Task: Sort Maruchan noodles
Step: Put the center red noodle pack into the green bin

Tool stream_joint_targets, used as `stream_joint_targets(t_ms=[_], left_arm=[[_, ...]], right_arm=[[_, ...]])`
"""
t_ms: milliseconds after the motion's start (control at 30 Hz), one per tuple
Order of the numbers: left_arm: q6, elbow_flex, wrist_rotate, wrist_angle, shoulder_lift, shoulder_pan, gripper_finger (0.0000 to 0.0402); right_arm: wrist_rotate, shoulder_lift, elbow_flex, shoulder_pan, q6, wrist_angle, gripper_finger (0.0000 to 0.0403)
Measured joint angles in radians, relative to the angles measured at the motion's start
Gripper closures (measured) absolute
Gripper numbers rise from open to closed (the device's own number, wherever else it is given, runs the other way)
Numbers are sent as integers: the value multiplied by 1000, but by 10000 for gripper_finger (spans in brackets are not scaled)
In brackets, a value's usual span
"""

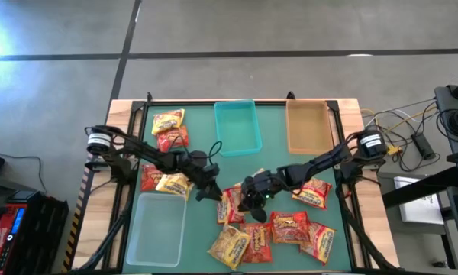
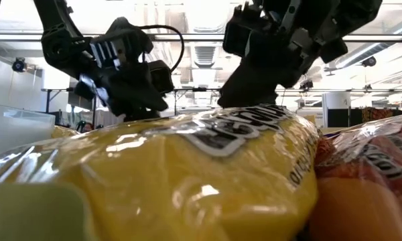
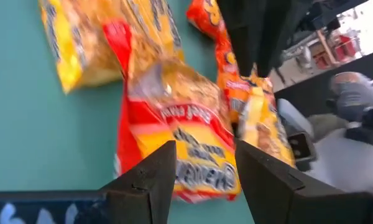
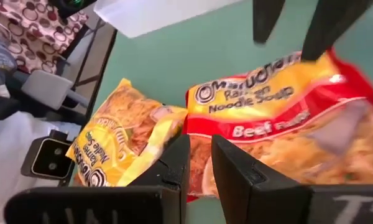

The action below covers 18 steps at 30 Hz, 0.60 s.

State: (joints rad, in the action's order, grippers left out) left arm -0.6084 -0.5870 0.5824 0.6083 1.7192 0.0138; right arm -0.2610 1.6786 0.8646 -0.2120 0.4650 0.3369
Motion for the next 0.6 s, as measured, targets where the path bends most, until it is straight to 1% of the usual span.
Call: stream_joint_targets(t_ms=[67, 300, 533, 600], left_arm=[[-45, 10, 30, -3, -8, -4, 251], [-183, 53, 56, -6, -36, -41, 251], [-259, 49, 51, -5, -37, -78, 251], [-269, 49, 25, -5, -37, -78, 250]], right_arm=[[0, 26, 0, -5, 18, 4, 347], [6, 74, 2, -6, 46, 3, 346], [56, 87, 5, -8, 27, -100, 346], [60, 86, 5, -7, 25, -113, 346]])
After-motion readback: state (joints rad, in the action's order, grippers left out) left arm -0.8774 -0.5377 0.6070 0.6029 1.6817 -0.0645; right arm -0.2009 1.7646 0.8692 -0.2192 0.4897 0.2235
